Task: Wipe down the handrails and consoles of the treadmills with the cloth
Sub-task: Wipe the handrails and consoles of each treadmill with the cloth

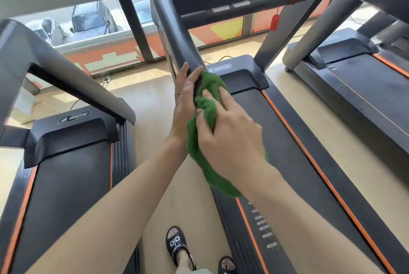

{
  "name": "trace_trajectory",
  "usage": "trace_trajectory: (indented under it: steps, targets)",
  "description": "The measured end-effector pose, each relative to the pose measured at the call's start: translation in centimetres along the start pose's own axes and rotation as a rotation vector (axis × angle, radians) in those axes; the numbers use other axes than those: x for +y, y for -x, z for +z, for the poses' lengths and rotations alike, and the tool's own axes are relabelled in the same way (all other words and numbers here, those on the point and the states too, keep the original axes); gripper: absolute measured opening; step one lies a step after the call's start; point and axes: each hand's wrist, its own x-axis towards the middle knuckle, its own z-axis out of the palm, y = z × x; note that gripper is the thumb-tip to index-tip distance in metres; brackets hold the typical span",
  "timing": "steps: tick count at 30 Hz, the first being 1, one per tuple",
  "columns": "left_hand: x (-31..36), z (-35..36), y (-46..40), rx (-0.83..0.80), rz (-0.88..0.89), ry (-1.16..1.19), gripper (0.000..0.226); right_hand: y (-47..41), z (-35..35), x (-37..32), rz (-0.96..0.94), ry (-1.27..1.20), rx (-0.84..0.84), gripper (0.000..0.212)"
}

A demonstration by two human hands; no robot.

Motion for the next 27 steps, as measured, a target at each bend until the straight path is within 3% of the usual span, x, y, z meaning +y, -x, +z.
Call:
trace_trajectory:
  steps: [2,5,9,13,19,24,27]
  targets:
    - [0.5,-0.3,0.2,-0.073,0.003,0.058,0.037,-2.9,-0.8,0.1,0.073,-0.141,-0.202,0.051]
    - [0.5,-1.2,0.1,-0.093,-0.031,0.042,0.042,-4.1,-1.0,0.5,0.13,-0.313,-0.226,0.054]
    - [0.1,-3.2,-0.6,-0.086,-0.015,-0.071,0.057,2.7,0.5,0.1,-0.075,0.189,0.008,0.059]
    - [0.1,-4.7,-1.1,-0.131,-0.063,-0.07,0.06,5.9,1.7,2.5,-0.391,0.435,0.073,0.059]
    - [0.4,-5.1,-1.4,-0.036,-0.062,-0.047,0.058,0.3,0.4,-1.3,-0.359,0.681,-0.347,0.06]
    - [0.4,-6.1,-1.0,0.091,-0.096,-0.034,0.059,-7.5,2.1,-4.5,-0.396,0.929,-0.557,0.067]
    - [-0.2,-6.9,-0.1,0.118,-0.12,-0.064,0.057,-6.5,2.1,-4.1,-0.46,0.954,-0.54,0.066]
